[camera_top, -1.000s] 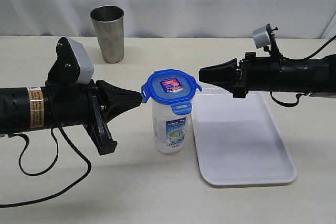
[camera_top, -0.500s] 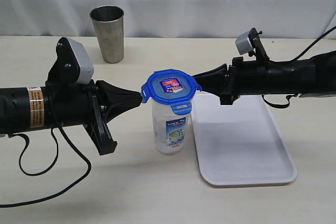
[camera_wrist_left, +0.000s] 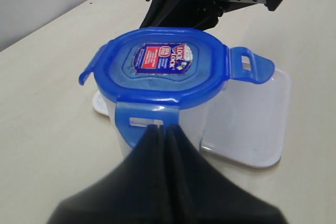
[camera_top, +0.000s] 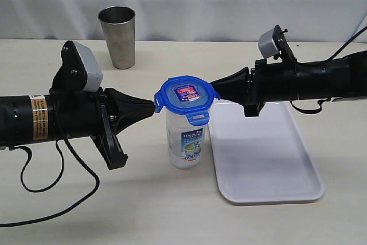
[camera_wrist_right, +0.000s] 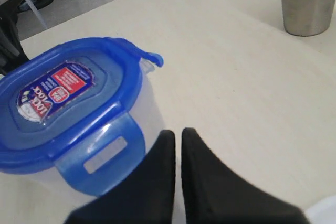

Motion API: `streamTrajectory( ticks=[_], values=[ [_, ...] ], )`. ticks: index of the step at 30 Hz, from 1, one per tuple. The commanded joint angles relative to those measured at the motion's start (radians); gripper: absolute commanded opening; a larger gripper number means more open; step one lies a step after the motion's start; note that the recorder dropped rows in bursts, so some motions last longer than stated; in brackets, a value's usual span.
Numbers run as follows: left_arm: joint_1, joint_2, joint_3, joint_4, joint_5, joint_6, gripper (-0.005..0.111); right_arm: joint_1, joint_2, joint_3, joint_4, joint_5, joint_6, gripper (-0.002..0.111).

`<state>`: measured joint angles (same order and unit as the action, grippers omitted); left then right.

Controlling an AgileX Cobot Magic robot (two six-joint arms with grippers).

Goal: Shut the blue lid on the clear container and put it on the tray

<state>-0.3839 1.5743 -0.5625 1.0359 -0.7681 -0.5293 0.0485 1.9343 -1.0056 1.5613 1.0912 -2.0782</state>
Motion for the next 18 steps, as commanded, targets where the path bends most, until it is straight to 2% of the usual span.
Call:
streamTrajectory(
  ticks=[1, 18],
  values=[
    [0.000, 0.002, 0.002, -0.004, -0.003, 0.001, 0.000, -0.004, -0.009, -0.004, -0.033, 0.013, 0.016, 0.004],
    [0.000, 0.002, 0.002, -0.004, -0.001, 0.001, 0.000, -0.004, -0.040, 0.006, -0.049, -0.002, 0.012, 0.004]
  ],
)
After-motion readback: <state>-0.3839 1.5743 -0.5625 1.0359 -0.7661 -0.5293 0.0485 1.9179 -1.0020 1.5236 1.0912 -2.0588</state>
